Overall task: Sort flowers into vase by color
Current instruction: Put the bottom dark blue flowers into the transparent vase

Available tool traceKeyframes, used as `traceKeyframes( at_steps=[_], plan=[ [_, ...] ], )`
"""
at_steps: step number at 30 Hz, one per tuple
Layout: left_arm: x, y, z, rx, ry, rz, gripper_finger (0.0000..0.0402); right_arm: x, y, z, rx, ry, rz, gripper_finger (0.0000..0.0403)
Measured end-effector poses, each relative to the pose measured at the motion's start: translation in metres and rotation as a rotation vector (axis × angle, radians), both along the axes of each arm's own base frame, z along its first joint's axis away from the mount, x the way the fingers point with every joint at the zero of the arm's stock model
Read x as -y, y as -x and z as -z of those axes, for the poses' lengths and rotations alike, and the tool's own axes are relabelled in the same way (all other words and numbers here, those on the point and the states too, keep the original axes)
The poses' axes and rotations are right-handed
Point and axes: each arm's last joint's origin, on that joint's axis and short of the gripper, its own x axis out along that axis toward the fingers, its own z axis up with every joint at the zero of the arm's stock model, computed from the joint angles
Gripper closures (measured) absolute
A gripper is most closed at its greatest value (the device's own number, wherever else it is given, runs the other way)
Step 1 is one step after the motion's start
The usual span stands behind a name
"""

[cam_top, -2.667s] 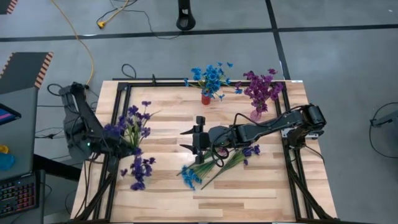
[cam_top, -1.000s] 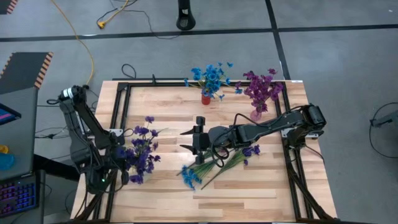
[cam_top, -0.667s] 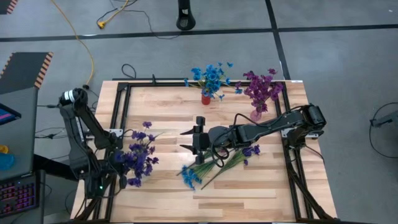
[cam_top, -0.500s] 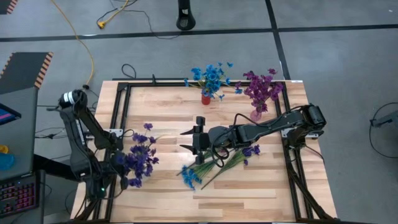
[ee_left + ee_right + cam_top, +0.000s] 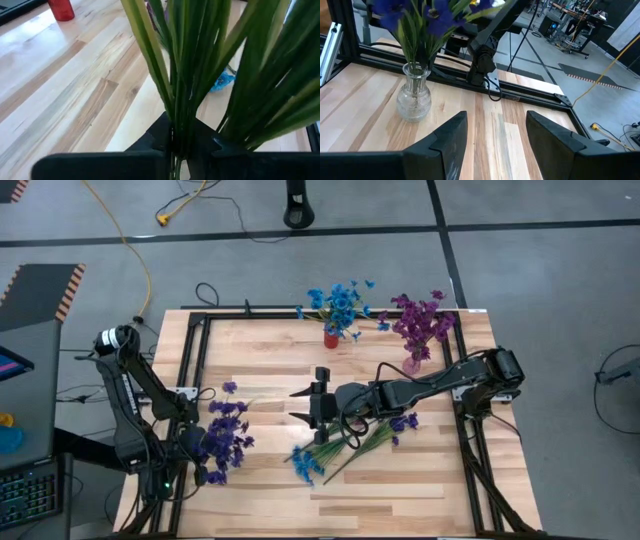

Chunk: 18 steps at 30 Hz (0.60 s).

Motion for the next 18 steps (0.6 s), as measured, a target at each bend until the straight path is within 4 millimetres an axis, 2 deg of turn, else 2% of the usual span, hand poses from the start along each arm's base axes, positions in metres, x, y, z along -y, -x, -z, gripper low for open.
traceKeyframes(
  at_steps=[11,18],
  plan=[
    [-0.0004,0.0012,0.0002,-0.063,-0.005,0.03,0.0272,0.0001,-0.0001,0.0,0.0,0.0,0.001,0.0173],
    [-0.0068,0.0042,-0.0075,-0.072,0.082,0.022,0.0259,0.0001,-0.0001,0.0,0.0,0.0,0.0,0.0173]
  ],
)
